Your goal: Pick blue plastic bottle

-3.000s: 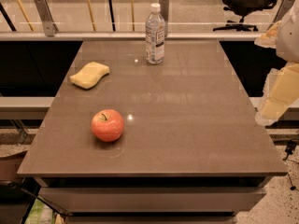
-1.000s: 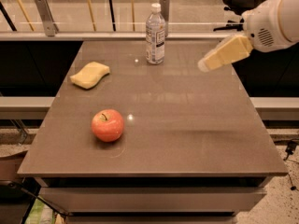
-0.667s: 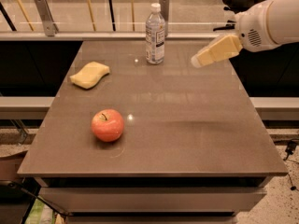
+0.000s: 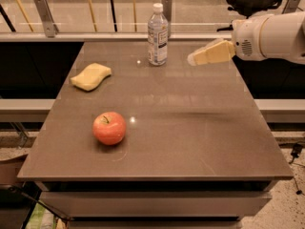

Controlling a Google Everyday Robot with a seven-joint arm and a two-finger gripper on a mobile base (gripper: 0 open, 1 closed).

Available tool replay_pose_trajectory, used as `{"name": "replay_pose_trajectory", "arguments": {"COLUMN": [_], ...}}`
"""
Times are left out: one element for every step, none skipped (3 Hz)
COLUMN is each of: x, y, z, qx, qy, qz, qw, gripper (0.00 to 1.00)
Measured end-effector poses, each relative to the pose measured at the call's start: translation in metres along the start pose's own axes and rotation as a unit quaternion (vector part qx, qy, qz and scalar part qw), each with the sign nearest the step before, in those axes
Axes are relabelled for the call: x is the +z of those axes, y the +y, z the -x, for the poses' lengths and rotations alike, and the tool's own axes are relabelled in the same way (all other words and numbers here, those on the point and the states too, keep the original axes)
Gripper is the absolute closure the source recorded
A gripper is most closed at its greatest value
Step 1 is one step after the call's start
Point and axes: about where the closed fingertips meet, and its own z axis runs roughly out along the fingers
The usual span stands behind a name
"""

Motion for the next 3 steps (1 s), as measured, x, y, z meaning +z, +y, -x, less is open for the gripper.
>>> {"name": "replay_pose_trajectory", "arguments": {"x": [0.000, 0.012, 0.029], "y": [0.000, 0.000, 0.001], "z": [0.000, 0.007, 0.010], "qx": [0.000, 0.003, 0.022], "qy": [0.000, -0.011, -0.035], "qz": [0.000, -0.006, -0.021], "qw": [1.0000, 0.9999, 0.9989], "gripper": [0.00, 0.00, 0.00]}}
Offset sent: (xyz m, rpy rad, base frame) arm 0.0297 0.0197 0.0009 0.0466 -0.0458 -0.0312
